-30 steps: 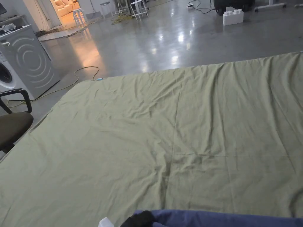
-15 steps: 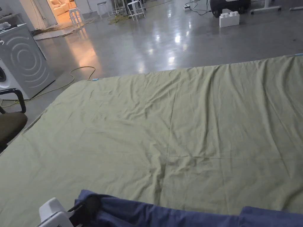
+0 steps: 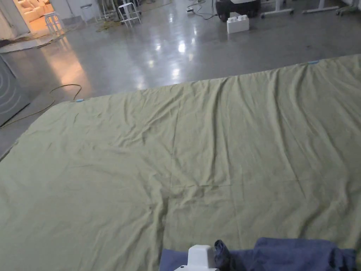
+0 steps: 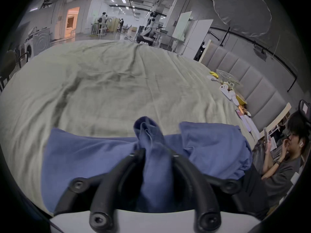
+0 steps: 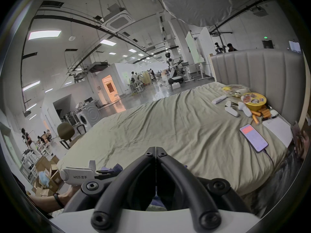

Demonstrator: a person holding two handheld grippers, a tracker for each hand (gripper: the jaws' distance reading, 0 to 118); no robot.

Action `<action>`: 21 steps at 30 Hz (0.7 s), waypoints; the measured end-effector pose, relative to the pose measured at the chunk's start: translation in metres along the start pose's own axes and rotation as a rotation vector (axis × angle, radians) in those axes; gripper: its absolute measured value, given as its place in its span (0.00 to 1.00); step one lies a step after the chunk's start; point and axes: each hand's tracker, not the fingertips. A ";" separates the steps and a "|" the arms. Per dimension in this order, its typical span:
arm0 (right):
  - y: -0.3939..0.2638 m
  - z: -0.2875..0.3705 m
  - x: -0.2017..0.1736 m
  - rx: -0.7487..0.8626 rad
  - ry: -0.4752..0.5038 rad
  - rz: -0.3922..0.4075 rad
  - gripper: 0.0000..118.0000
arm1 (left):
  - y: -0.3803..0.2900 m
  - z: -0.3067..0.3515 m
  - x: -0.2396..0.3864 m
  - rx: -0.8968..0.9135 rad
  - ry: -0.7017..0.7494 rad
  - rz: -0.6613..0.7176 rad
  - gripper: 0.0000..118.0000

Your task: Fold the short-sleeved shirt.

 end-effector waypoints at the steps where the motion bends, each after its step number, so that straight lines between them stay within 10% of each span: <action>1: -0.002 0.002 0.005 -0.001 -0.012 -0.023 0.00 | 0.000 0.004 0.001 0.014 -0.090 -0.009 0.41; 3: -0.006 0.001 0.014 -0.012 -0.027 -0.068 0.00 | 0.003 0.014 -0.003 0.033 -0.198 -0.035 0.76; 6: -0.009 -0.002 0.020 -0.014 -0.032 -0.097 0.00 | 0.015 0.043 -0.008 0.124 -0.169 -0.056 0.82; 8: -0.012 -0.005 0.022 -0.013 -0.018 -0.115 0.00 | 0.021 0.057 -0.021 0.152 -0.144 0.050 0.64; 10: -0.013 -0.005 0.022 -0.013 -0.006 -0.125 0.00 | 0.025 0.052 -0.044 0.132 -0.231 0.241 0.03; 21: -0.016 -0.002 0.013 -0.053 -0.012 -0.109 0.00 | 0.001 -0.023 -0.015 -0.096 -0.155 0.189 0.01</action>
